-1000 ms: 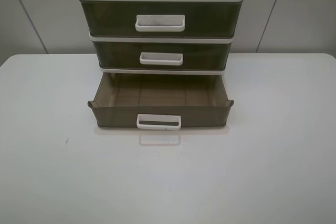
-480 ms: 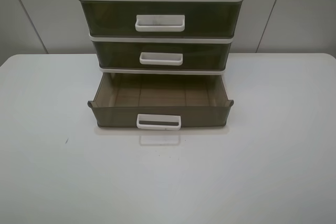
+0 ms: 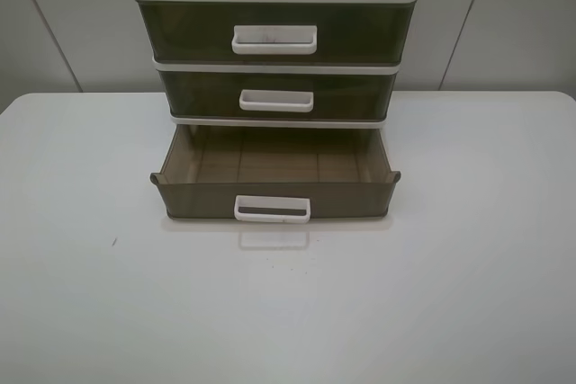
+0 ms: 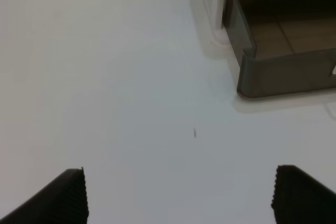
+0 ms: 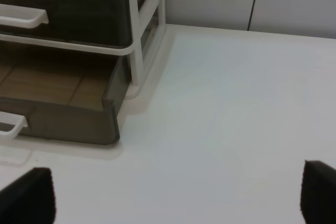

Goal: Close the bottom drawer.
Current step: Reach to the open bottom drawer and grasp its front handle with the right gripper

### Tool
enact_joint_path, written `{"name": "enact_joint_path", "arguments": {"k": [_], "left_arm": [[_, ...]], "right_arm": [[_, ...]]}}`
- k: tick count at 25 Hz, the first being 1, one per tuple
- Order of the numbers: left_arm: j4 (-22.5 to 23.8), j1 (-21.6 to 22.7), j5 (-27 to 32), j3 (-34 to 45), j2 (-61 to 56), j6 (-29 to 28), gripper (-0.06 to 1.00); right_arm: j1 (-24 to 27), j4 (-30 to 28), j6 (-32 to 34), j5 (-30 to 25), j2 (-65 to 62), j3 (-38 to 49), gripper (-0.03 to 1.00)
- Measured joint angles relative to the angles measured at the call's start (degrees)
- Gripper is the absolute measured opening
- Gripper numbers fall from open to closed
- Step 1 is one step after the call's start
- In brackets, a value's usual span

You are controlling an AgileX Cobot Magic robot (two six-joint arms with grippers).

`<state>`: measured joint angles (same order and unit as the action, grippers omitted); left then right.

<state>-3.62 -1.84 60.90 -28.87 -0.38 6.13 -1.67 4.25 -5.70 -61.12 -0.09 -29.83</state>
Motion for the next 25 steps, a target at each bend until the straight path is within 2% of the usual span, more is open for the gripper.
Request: {"name": "enact_joint_path", "arguments": {"k": [9,15,22,25], "left_arm": [[0.00,0.00,0.00,0.00,0.00,0.00,0.72],[0.00,0.00,0.00,0.00,0.00,0.00,0.72],[0.00,0.00,0.00,0.00,0.00,0.00,0.72],[0.00,0.00,0.00,0.00,0.00,0.00,0.72]], "right_arm": [[0.00,0.00,0.00,0.00,0.41,0.00,0.82],[0.00,2.17,0.00,1.28,14.67,-0.72,0.82],[-0.06,8.68,0.00,17.03,37.68,-7.12,0.82],[-3.49,11.30,0.00,21.70,46.11,-9.49,0.82]]}}
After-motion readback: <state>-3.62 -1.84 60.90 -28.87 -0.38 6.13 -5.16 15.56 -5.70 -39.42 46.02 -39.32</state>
